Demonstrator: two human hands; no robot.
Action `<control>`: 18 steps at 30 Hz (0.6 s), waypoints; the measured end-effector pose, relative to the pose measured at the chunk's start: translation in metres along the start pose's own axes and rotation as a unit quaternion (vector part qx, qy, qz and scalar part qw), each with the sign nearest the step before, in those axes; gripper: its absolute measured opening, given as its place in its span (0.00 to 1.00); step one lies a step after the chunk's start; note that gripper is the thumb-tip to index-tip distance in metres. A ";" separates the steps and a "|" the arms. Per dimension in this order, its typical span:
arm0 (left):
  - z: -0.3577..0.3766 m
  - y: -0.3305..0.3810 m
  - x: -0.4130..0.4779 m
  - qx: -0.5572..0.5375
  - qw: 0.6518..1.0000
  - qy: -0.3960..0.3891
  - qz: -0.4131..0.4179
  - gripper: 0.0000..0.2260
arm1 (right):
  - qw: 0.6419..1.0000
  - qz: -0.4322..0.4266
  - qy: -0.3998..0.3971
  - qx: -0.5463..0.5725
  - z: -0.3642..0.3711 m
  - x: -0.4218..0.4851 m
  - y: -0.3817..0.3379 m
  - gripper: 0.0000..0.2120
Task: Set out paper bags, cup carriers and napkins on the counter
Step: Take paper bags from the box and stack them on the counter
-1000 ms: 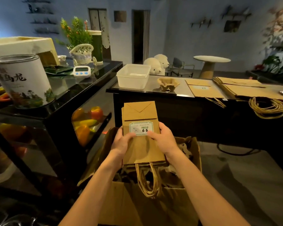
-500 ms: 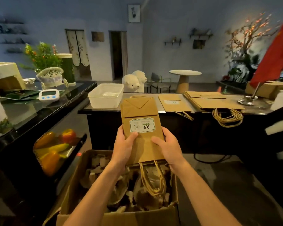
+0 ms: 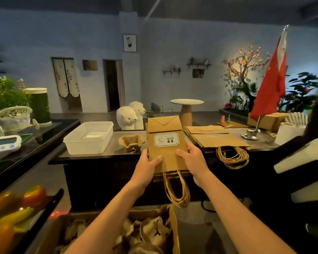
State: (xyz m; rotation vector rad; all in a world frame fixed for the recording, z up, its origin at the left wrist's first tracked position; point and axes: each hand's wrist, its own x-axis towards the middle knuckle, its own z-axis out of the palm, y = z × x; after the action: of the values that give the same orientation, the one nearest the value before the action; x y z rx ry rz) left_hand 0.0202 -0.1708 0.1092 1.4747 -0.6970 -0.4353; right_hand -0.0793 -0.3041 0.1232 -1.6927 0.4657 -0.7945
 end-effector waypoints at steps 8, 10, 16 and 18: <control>0.015 0.015 0.075 0.044 0.999 0.016 0.002 0.19 | 0.998 0.053 0.038 -0.012 -0.003 0.069 -0.001 0.22; 0.018 0.021 0.093 0.079 0.997 0.014 0.005 0.19 | 0.998 0.051 0.043 -0.023 -0.004 0.084 0.002 0.22; 0.033 0.002 0.120 0.205 0.978 -0.002 0.021 0.15 | 0.990 0.071 0.053 -0.112 -0.011 0.116 0.018 0.18; 0.038 -0.007 0.127 0.268 0.962 0.029 0.047 0.11 | 0.987 0.083 0.058 -0.127 -0.011 0.120 0.028 0.16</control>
State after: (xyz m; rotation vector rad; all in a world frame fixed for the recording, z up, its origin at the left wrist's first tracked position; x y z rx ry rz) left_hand 0.0890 -0.2835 0.1205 1.9431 -0.8763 -0.1282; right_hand -0.0013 -0.4000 0.1295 -1.8202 0.8058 -0.7373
